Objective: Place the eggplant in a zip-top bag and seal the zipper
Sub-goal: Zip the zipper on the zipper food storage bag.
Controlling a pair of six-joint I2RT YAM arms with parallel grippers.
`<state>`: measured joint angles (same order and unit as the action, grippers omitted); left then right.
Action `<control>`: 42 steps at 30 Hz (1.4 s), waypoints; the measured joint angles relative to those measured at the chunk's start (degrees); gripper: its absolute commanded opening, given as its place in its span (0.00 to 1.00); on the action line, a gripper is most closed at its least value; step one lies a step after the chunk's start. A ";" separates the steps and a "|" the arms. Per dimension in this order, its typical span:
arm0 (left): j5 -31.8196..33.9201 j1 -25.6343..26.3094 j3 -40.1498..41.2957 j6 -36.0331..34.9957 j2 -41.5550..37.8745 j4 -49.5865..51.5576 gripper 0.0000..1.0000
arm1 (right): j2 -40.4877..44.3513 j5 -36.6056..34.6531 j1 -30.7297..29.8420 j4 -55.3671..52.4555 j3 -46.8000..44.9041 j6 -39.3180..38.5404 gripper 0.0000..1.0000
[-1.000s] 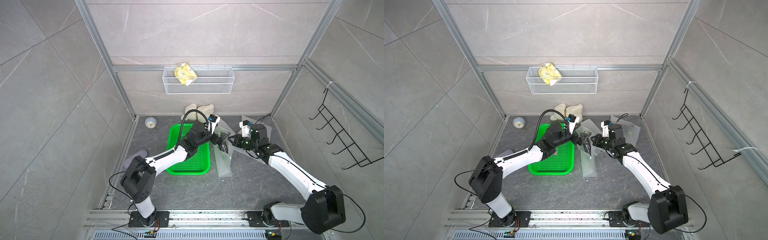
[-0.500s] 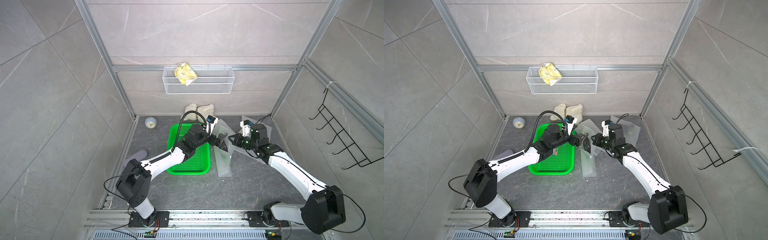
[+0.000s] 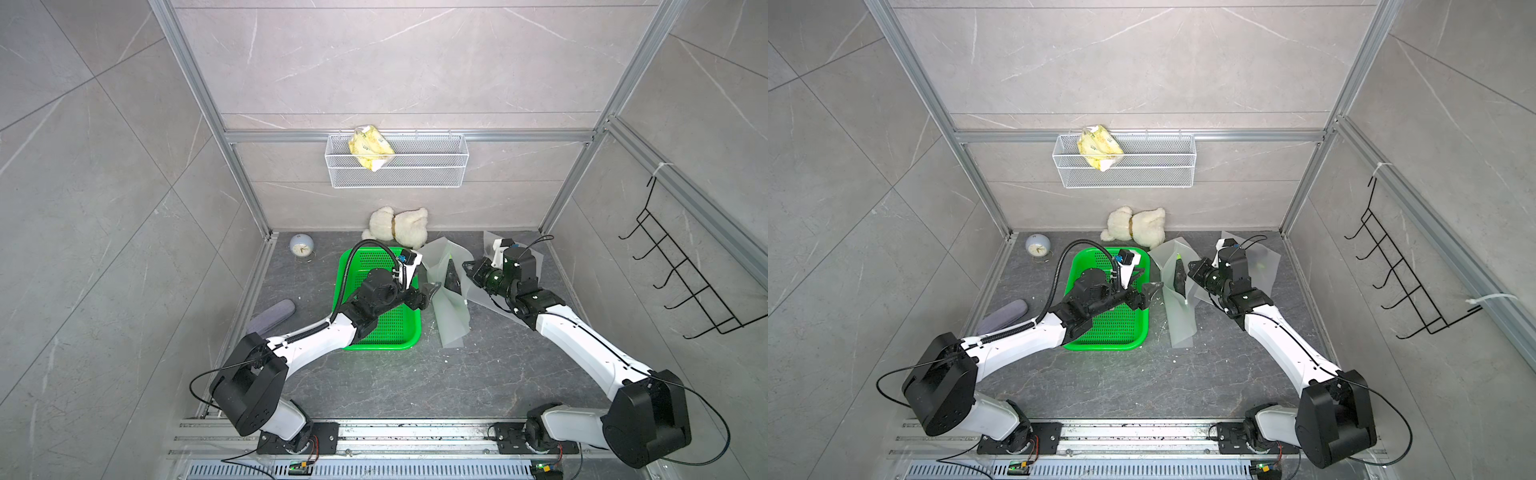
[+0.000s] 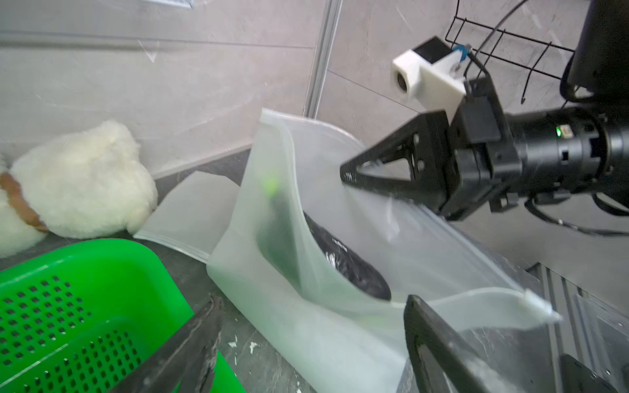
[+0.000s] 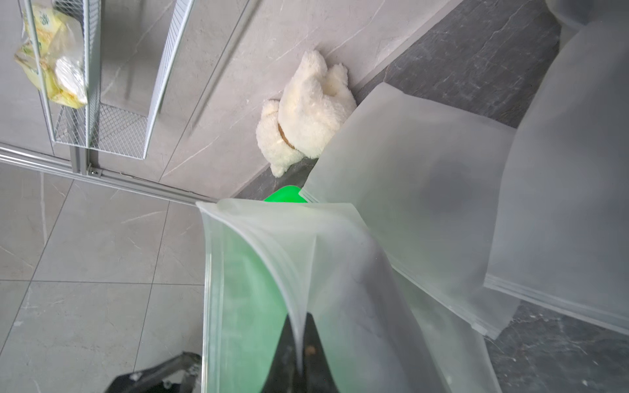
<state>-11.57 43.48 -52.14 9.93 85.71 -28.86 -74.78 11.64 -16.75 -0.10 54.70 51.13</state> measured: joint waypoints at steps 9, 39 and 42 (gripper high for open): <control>-7.74 1.90 4.90 0.98 0.98 -10.91 0.82 | -0.24 -1.25 0.00 0.63 0.00 2.91 0.00; 5.01 12.35 -4.63 11.98 11.23 -12.90 0.93 | -0.85 -5.05 -0.39 5.09 -3.08 6.32 0.00; 5.14 12.87 -4.63 11.43 11.39 -10.88 0.89 | -0.87 -5.01 -0.39 5.79 -3.10 7.37 0.00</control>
<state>-6.44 56.36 -56.77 21.37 97.10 -39.75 -75.66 6.63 -17.15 5.69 51.59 58.50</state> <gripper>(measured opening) 0.914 0.041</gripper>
